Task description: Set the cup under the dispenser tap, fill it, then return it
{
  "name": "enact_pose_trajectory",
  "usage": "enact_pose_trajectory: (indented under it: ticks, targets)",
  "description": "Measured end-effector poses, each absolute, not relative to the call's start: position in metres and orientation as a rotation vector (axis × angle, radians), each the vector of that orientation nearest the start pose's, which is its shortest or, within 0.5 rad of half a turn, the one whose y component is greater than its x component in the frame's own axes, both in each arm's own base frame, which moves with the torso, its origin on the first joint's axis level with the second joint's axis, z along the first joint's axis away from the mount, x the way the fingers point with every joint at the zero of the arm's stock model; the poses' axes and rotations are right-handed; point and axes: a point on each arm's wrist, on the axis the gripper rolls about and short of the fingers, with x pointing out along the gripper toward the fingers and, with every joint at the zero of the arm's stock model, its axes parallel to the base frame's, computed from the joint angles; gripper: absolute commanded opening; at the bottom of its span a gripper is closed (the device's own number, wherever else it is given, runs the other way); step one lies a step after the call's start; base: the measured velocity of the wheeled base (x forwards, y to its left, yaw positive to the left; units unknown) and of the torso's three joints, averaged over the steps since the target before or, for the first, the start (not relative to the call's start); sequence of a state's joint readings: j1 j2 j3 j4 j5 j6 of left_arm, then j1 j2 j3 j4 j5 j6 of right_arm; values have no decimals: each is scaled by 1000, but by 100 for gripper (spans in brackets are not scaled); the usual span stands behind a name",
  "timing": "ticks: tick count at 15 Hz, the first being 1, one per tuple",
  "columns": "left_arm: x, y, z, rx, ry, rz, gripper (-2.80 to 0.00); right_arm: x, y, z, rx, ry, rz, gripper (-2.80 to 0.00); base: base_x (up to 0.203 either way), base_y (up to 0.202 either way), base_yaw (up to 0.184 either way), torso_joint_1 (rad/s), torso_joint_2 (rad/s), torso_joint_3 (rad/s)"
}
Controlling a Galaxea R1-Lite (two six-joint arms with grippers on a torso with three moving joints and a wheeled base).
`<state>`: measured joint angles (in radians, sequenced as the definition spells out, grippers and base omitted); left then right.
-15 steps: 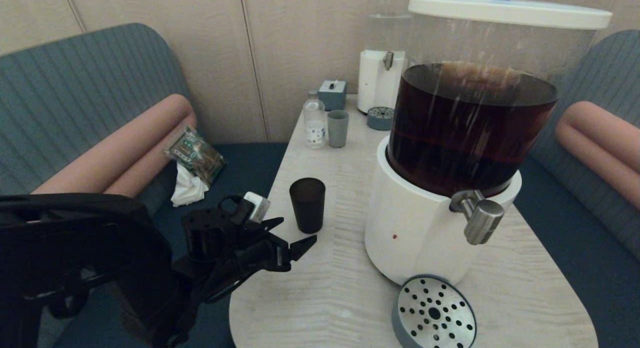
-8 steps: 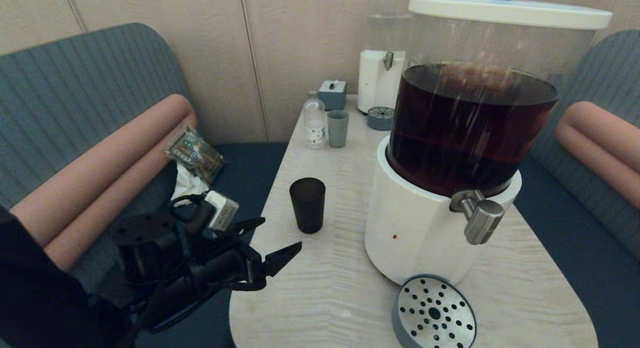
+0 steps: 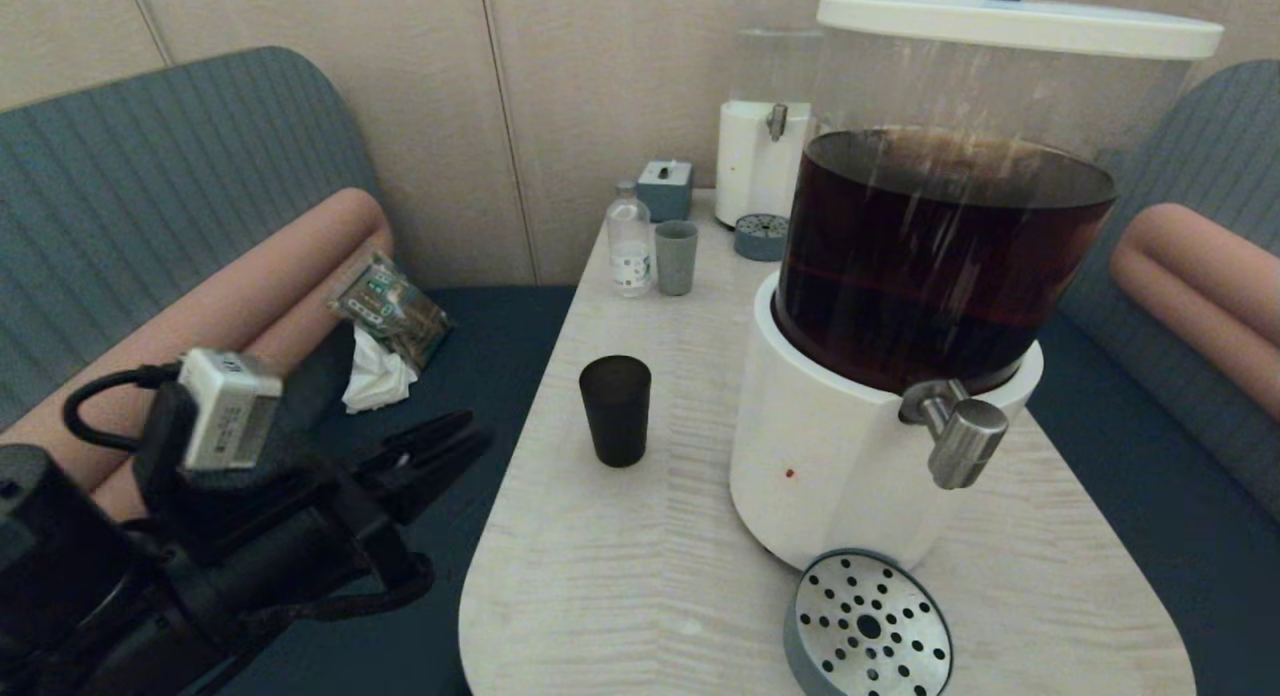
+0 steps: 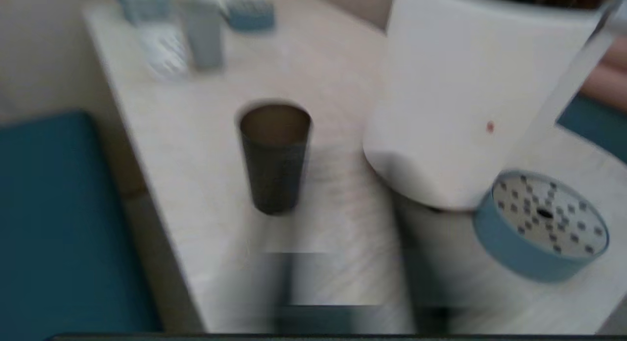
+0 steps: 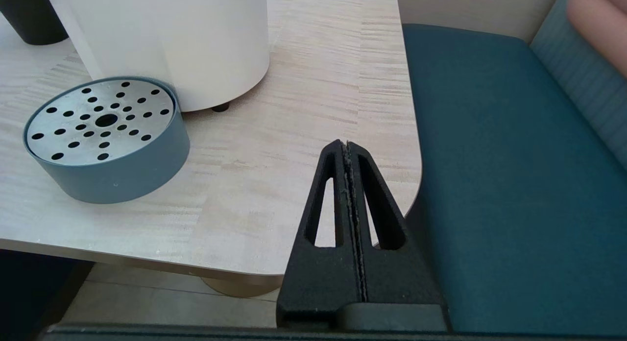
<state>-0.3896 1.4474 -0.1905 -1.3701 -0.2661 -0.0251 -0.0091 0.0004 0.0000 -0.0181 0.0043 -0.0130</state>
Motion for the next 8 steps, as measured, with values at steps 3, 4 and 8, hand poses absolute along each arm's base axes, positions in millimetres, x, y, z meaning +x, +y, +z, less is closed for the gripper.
enact_pose_trajectory:
  ticks: [3,4,8]
  targets:
    - [150,-62,183,-40,-181,-564,-280,-23,0,77,-13,-18,-5,-280,0,0,0,0,0,0]
    - [142,-56,189,-41,-200,-532,-280,-23,0,77,-13,-18,-5,-280,0,0,0,0,0,0]
    - [104,-29,221,-50,-335,-408,-280,-23,0,77,-13,-18,-5,-280,0,0,0,0,0,0]
